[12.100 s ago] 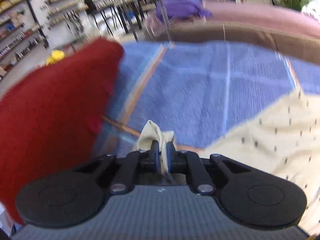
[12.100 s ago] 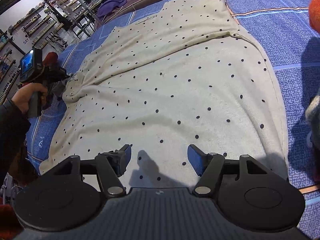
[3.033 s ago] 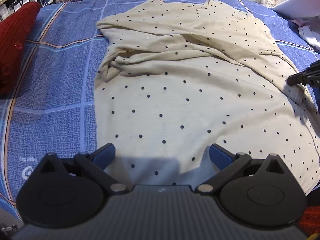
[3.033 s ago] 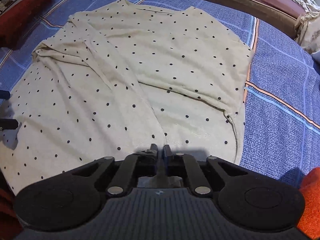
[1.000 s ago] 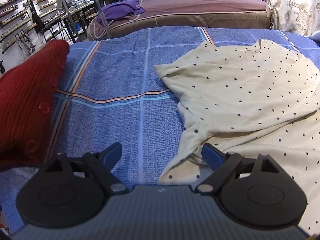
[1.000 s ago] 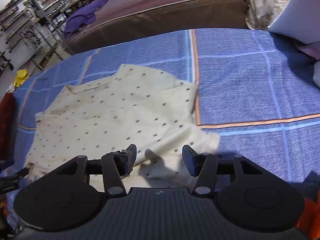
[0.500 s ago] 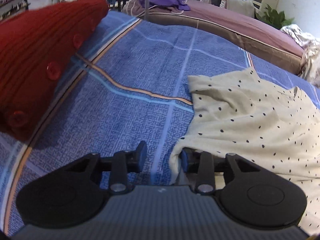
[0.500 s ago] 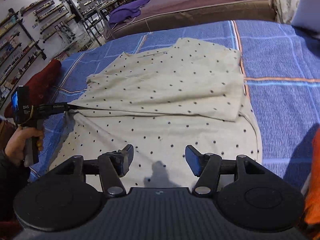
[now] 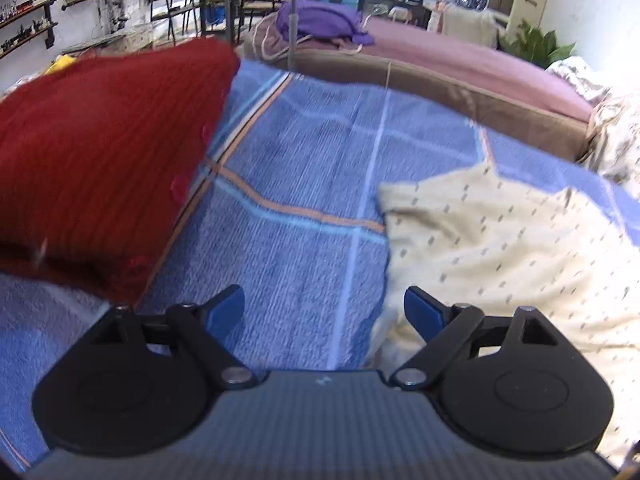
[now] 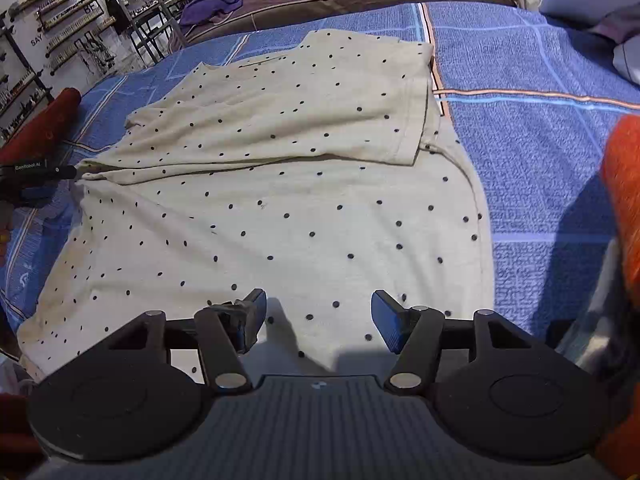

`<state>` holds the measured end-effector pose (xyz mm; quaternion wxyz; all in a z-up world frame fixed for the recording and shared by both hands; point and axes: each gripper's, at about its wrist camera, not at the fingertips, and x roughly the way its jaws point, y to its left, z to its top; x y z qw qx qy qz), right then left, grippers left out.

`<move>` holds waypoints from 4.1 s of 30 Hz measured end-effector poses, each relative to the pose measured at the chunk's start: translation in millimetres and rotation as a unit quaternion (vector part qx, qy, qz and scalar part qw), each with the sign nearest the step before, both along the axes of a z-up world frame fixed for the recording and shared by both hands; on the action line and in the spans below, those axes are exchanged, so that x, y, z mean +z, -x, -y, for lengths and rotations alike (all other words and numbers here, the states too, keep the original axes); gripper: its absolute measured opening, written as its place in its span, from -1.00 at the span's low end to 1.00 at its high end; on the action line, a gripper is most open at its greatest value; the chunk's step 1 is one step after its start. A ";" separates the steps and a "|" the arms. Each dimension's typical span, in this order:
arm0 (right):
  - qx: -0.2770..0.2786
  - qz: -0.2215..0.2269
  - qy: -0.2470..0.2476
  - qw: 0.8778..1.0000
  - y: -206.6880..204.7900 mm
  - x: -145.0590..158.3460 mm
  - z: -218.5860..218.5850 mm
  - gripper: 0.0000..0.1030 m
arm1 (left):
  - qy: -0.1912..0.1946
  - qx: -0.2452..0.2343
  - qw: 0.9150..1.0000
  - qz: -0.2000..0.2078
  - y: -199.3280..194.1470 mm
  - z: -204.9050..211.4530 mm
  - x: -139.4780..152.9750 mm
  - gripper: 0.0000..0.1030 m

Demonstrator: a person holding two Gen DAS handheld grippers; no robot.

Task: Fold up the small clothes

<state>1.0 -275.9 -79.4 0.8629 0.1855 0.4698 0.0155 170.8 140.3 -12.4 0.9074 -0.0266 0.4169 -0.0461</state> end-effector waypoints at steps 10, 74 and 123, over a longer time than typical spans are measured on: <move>-0.021 0.019 -0.009 1.000 9.5 -4.5 -4.7 1.00 | 0.001 -0.072 0.997 -0.015 -107.5 49.8 -35.6 0.81; -0.067 0.024 0.063 0.995 165.6 9.8 25.4 1.00 | 0.027 -0.152 0.985 -0.080 221.6 -12.0 -48.1 0.08; -0.065 -0.004 -0.115 0.991 -138.5 75.6 124.0 -0.75 | 0.121 -0.078 0.988 -0.057 -79.7 27.3 -3.5 -0.86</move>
